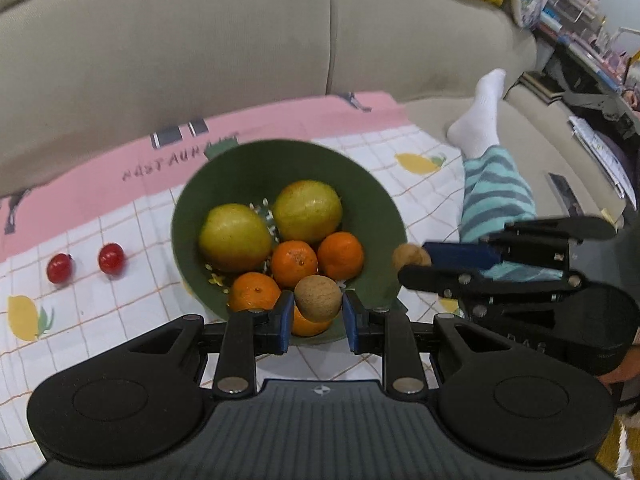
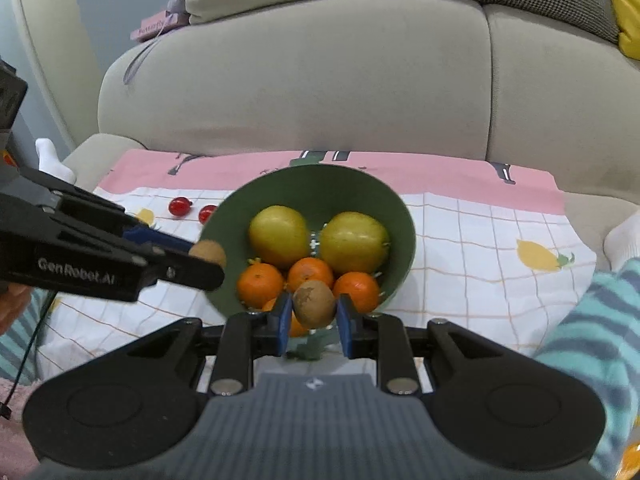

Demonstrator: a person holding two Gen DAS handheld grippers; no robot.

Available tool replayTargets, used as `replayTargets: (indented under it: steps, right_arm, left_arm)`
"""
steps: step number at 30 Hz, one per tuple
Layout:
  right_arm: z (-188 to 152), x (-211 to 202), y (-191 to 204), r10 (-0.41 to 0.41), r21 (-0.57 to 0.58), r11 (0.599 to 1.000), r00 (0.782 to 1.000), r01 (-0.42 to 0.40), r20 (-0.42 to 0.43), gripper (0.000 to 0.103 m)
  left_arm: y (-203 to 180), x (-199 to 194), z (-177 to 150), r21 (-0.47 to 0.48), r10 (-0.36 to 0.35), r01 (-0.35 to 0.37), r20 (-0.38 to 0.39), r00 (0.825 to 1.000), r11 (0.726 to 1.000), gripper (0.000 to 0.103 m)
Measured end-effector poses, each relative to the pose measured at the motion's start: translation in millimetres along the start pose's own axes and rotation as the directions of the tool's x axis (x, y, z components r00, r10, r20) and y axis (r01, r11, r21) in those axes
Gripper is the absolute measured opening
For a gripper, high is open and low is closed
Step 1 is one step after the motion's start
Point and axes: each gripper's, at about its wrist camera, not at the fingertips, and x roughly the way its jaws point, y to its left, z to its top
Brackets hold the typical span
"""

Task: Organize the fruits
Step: 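Carry both small kiwis over the colander and open both tools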

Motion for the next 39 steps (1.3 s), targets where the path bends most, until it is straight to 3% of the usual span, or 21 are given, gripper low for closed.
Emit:
replayTargets:
  steps: [6,9,17,24,39]
  right_arm:
    - [23.6,31.1,-13.2,0.065,-0.015,0.998,0.993,-0.067,-0.097,0.021]
    - [32.6,53.1,-23.6,0.132,0.04,0.991,0.974,-0.127,-0.186,0.021]
    - [45.3,85.8,-21.4,0.183,0.035,0.983,0.923,-0.182,-0.338,0.021]
    - [42.7,110.6,-12.3,0.131,-0.038,0.985,0.883,-0.166,-0.45,0.021]
    - [41.5,127.5,5.2,0.033,-0.153,0.98,0.872,-0.123,-0.488,0.021]
  left_arm:
    - [8.9,25.0,10.2,-0.019,0.015,-0.017,-0.101,0.995,1.0,0.029]
    - [14.5,35.0,11.6,-0.031,0.011,-0.016,-0.147,0.989,0.999,0.029]
    - [25.2,52.7,12.4,-0.046,0.012,-0.022,-0.202,0.979,0.999,0.029]
    - [26.3,60.0,13.0,-0.028,0.013,-0.02,-0.223,0.975,0.999,0.029]
    - [26.0,66.1,13.3,0.013,0.048,-0.047,-0.229,0.972,0.999,0.029]
